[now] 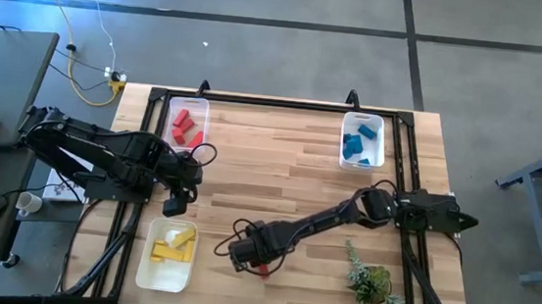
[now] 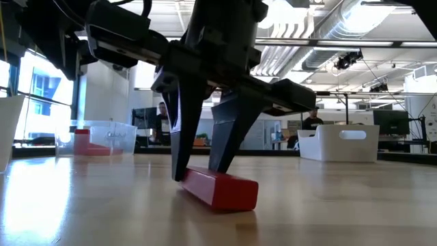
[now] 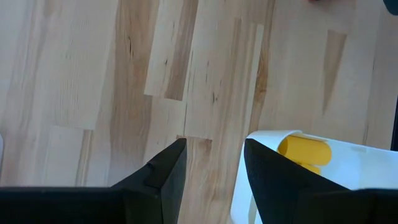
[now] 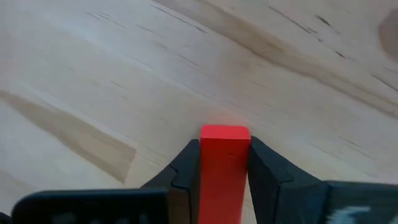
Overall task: Sort & place blocks by color
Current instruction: Put the red block into the transparent bin
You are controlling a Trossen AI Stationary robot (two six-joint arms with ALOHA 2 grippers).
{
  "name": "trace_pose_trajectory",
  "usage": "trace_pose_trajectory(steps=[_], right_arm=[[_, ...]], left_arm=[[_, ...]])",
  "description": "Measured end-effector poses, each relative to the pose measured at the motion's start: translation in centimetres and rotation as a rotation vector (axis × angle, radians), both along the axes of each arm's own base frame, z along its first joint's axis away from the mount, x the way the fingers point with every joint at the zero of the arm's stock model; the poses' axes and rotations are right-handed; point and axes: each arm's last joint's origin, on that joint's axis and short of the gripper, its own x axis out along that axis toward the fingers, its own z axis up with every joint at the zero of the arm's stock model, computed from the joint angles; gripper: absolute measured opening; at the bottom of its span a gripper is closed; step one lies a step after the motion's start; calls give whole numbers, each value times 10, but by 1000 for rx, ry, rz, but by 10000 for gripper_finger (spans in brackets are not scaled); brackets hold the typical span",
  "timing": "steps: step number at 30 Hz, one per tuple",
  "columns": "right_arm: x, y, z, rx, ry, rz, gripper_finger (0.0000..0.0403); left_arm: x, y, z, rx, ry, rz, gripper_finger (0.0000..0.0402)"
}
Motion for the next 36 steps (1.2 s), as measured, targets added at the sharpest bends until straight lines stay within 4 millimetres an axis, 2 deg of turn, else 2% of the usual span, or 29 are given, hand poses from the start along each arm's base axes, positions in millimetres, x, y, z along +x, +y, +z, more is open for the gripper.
trace_pose_trajectory(steps=[5, 9, 16, 20, 29, 36], right_arm=[[3, -8, 7, 3, -7, 32, 73], [11, -23, 18, -92, -40, 38, 74], [22, -52, 58, -205, -125, 52, 73], [27, -68, 88, -289, -185, 50, 73], [1, -94, 148, -468, -263, 1, 73], [-9, -124, 190, -596, -364, -37, 73]], left_arm=[[0, 0, 0, -7, 1, 15, 147], [0, 0, 0, -9, 1, 18, 147], [8, 1, 4, -12, -88, 22, 147], [14, 4, 8, -13, -165, 39, 147], [24, 15, 15, -14, -288, 112, 147], [36, 27, 28, -34, -481, 208, 147]])
